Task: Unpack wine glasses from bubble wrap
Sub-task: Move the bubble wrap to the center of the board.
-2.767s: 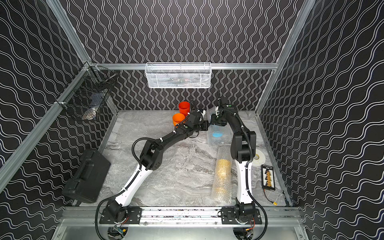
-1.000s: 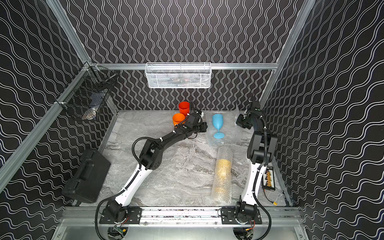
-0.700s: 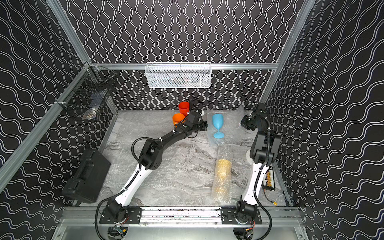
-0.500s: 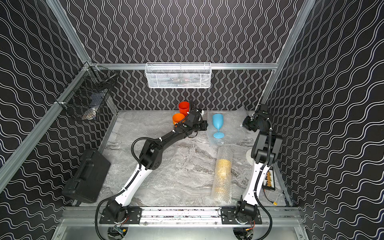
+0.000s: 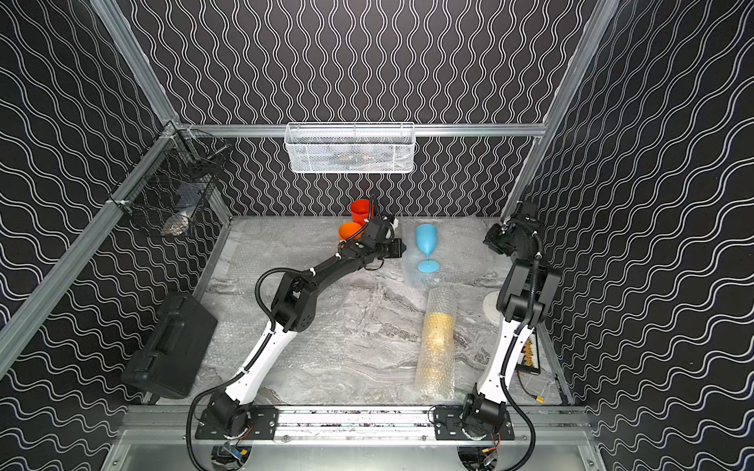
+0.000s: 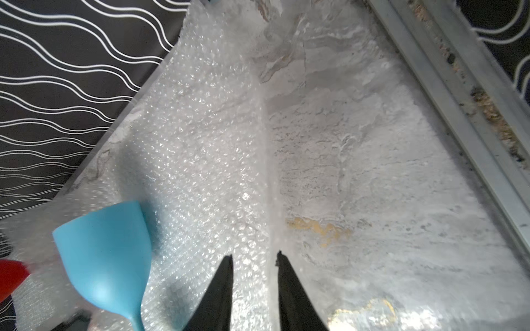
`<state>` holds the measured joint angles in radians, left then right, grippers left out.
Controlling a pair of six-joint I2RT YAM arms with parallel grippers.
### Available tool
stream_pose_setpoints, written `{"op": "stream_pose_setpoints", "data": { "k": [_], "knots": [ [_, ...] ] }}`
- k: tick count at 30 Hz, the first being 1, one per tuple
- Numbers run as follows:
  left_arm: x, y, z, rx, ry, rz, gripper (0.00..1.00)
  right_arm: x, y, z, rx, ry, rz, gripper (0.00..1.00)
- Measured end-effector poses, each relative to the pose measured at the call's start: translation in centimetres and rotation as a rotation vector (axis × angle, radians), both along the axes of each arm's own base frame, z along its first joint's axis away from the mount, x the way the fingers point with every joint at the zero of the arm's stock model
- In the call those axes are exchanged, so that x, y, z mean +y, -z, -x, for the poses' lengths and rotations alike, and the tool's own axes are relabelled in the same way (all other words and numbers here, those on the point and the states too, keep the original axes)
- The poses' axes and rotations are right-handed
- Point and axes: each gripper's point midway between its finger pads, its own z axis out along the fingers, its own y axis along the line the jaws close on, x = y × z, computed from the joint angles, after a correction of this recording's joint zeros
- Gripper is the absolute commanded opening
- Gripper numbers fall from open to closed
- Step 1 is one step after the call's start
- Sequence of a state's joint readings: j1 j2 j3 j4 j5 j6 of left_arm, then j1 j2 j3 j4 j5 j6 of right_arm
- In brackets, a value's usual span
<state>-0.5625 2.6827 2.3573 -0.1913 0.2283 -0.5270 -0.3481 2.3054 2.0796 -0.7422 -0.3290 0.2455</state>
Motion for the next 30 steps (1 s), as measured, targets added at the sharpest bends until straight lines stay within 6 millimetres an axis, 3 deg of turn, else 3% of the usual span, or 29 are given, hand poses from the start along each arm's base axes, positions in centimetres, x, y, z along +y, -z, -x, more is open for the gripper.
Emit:
{"op": "stream_pose_setpoints", "data": {
  "k": [4,8,11,17,21,25,27,30],
  "knots": [
    [0.4,1.6,0.8,0.034,0.018,-0.042,0.40,-0.1,-2.8,0.2,-0.049,0.002,0.016,0.30],
    [0.7,2.5,1.2,0.051,0.026,-0.053,0.40,1.0,-3.4,0.8,-0.054,-0.012,0.002,0.31],
    [0.6,3.3,1.9,0.074,0.041,-0.057,0.42,3.1,-2.5,0.7,-0.034,-0.051,-0.017,0.31],
    [0.9,2.0,2.7,0.091,0.033,-0.086,0.48,7.3,2.1,0.7,0.052,-0.127,-0.059,0.31],
    [1.3,-0.9,2.8,0.053,0.025,-0.096,0.51,8.1,4.8,0.3,0.089,-0.143,-0.081,0.31],
    [2.2,-5.4,3.1,0.000,-0.001,-0.088,0.51,7.9,6.4,-0.4,0.100,-0.143,-0.092,0.31],
    [2.6,-9.1,3.5,-0.041,-0.007,-0.066,0.51,7.9,7.1,-0.6,0.107,-0.143,-0.095,0.31],
    [3.0,-16.3,3.9,-0.145,-0.023,-0.012,0.50,7.9,8.0,-0.6,0.118,-0.144,-0.101,0.31]
  ]
}}
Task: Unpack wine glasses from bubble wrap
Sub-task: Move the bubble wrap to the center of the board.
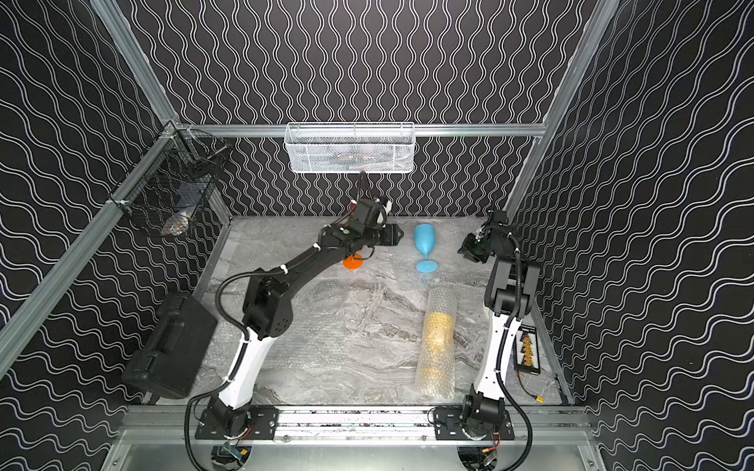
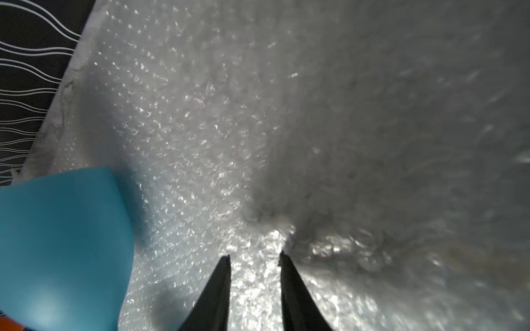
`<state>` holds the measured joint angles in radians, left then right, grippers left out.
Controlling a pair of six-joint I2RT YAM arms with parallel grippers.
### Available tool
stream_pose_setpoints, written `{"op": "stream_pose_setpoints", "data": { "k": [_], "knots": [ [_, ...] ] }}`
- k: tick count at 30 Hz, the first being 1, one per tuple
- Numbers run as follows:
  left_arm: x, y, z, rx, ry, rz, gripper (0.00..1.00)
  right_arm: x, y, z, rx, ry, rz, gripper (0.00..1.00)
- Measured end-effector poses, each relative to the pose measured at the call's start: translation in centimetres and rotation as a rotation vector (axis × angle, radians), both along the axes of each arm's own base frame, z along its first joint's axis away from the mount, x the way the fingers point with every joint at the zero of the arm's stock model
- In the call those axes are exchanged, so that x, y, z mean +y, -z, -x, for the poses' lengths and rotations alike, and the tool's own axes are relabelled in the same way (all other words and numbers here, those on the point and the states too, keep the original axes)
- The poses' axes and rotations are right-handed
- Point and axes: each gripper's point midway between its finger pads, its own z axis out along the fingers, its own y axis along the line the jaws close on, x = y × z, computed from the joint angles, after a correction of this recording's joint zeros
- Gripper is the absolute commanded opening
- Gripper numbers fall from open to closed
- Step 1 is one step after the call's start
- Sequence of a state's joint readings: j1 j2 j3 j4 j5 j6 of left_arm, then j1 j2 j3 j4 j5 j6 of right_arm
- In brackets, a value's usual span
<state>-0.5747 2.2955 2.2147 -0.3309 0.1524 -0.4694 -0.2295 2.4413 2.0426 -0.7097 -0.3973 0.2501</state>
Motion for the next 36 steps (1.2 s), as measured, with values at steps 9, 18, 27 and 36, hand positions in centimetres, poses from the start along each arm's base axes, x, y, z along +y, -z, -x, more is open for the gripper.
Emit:
{"op": "stream_pose_setpoints", "data": {
  "k": [9,18,27,36],
  "knots": [
    [-2.5,3.4,0.7,0.056,0.042,-0.032,0.46,-1.4,0.4,-1.4,-0.060,0.034,-0.042,0.31],
    [-4.9,5.7,1.7,0.093,0.088,-0.040,0.46,-4.9,0.2,0.4,-0.065,0.155,-0.023,0.31],
    [-5.3,6.8,2.4,0.119,0.101,-0.052,0.46,-3.9,-3.5,0.4,-0.107,0.147,-0.015,0.31],
    [-3.7,3.7,3.0,0.092,0.091,-0.039,0.46,3.2,-11.8,-0.4,-0.249,-0.036,0.004,0.32]
  ]
}}
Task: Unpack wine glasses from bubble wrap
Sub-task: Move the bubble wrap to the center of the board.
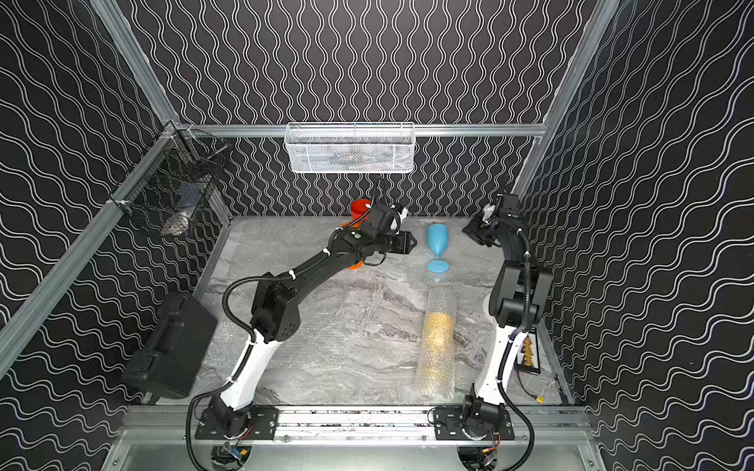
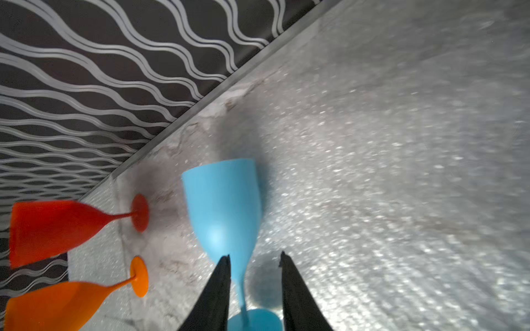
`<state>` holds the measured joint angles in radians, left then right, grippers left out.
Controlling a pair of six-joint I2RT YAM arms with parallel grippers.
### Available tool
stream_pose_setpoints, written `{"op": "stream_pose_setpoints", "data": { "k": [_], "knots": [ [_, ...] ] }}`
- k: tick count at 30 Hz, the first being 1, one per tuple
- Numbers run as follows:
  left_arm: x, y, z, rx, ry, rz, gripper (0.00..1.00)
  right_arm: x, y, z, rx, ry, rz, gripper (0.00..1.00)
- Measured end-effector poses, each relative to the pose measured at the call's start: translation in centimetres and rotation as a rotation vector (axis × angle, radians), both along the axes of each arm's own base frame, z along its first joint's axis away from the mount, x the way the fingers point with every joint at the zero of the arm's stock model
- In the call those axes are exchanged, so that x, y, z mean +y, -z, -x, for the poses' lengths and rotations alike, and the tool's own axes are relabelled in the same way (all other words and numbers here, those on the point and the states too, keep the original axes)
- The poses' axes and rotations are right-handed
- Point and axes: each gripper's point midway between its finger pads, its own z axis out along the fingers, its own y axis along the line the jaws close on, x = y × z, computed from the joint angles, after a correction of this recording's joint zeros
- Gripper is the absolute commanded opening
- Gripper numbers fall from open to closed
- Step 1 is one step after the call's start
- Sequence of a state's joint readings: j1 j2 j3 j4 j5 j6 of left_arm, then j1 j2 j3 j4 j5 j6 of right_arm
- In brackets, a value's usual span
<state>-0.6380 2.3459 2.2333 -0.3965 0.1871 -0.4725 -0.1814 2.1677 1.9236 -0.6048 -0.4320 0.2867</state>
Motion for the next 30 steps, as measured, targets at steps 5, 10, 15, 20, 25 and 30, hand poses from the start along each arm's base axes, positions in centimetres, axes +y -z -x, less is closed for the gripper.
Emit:
{"op": "stream_pose_setpoints", "data": {
  "k": [5,10,15,20,25,30],
  "knots": [
    [3.2,-0.4,0.2,0.019,-0.038,-0.014,0.47,7.8,0.3,0.6,0.028,-0.154,0.003,0.32],
    [5.5,-1.4,1.5,0.022,-0.056,-0.025,0.47,11.3,3.5,-0.6,0.080,-0.217,0.027,0.32],
    [6.7,-2.4,3.1,0.012,-0.042,-0.041,0.48,12.4,6.7,-1.8,0.127,-0.225,0.056,0.32],
    [8.5,-2.8,4.1,0.001,-0.052,-0.060,0.48,14.2,9.0,-1.9,0.159,-0.254,0.081,0.32],
    [8.9,-2.6,4.6,0.005,-0.052,-0.067,0.48,14.5,10.9,-2.2,0.179,-0.252,0.110,0.32],
    [9.1,-2.2,4.9,0.013,-0.050,-0.075,0.48,14.5,11.9,-2.8,0.179,-0.246,0.133,0.32]
  ]
}}
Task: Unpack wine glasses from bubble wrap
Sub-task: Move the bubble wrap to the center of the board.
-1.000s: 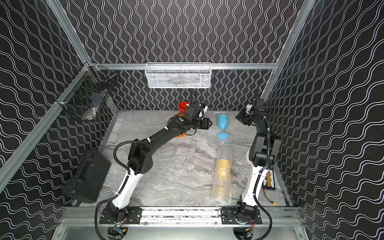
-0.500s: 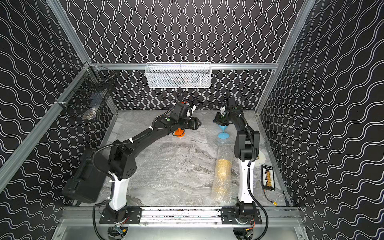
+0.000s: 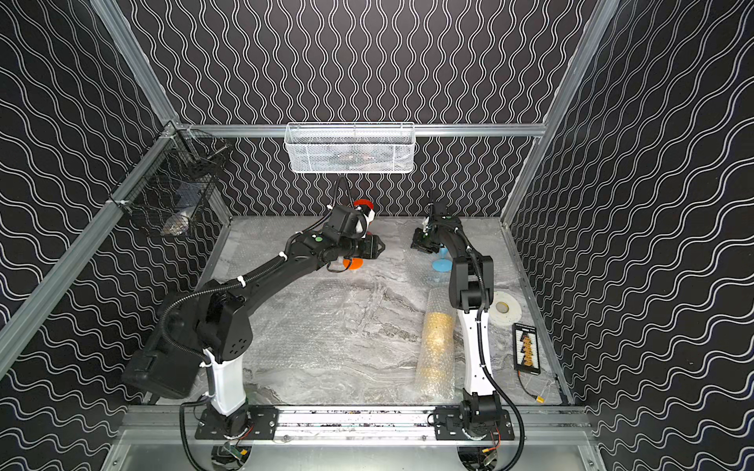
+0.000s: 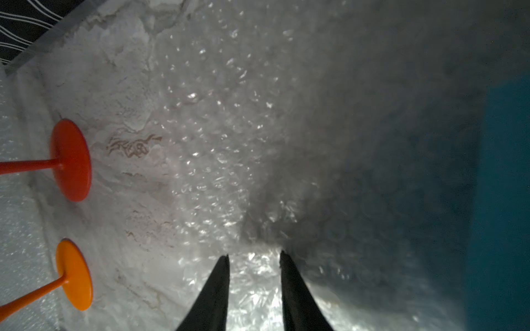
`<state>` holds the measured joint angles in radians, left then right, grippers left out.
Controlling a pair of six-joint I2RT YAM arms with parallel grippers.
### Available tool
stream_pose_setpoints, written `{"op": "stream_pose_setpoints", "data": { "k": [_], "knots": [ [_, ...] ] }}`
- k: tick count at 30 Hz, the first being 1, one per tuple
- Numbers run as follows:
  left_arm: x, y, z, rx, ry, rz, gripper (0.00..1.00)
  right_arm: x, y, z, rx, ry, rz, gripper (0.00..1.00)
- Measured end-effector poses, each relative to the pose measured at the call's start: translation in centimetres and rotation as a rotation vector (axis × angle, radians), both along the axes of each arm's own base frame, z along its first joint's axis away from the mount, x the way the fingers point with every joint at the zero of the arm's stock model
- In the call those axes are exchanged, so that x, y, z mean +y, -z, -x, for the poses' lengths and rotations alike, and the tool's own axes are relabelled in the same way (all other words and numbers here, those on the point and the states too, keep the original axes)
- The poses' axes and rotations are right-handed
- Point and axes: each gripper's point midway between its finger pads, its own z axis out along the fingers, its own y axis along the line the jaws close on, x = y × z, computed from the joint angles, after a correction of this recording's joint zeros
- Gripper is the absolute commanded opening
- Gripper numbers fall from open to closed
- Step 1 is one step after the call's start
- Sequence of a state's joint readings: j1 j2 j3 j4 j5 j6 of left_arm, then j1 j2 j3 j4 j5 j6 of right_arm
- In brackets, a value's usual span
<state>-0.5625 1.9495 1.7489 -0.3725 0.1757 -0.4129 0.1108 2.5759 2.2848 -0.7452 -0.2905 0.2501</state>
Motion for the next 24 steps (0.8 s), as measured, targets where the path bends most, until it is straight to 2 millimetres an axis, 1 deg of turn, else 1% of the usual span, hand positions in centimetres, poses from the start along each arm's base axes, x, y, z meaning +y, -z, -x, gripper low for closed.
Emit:
{"op": "stream_pose_setpoints", "data": {
  "k": [7,12,16,18,19,21,23,24],
  "knots": [
    [0.1,0.0,0.1,0.000,0.002,0.001,0.48,0.7,0.1,-2.0,-0.047,-0.008,-0.008,0.33],
    [0.1,0.2,0.1,0.006,0.001,-0.002,0.48,0.8,0.1,-2.7,-0.068,-0.011,-0.010,0.33],
    [0.2,0.3,0.2,0.007,0.001,-0.003,0.48,0.8,-0.2,-2.9,-0.072,-0.016,-0.007,0.33],
    [0.2,0.4,0.3,0.009,0.001,-0.003,0.48,0.7,-0.4,-2.6,-0.065,-0.015,-0.006,0.35],
    [0.2,0.4,0.3,0.009,0.001,-0.003,0.48,0.7,-0.5,-2.1,-0.053,-0.016,-0.005,0.37],
    [0.2,0.4,0.3,0.009,0.001,-0.003,0.48,0.7,-1.2,-1.8,-0.048,-0.016,-0.006,0.39],
    [0.2,0.4,0.3,0.010,0.004,-0.001,0.48,0.7,-2.6,-1.7,-0.066,-0.023,-0.006,0.42],
    [0.2,0.4,0.3,0.011,0.005,-0.001,0.48,0.7,-3.6,-1.7,-0.079,-0.023,-0.007,0.44]
  ]
}}
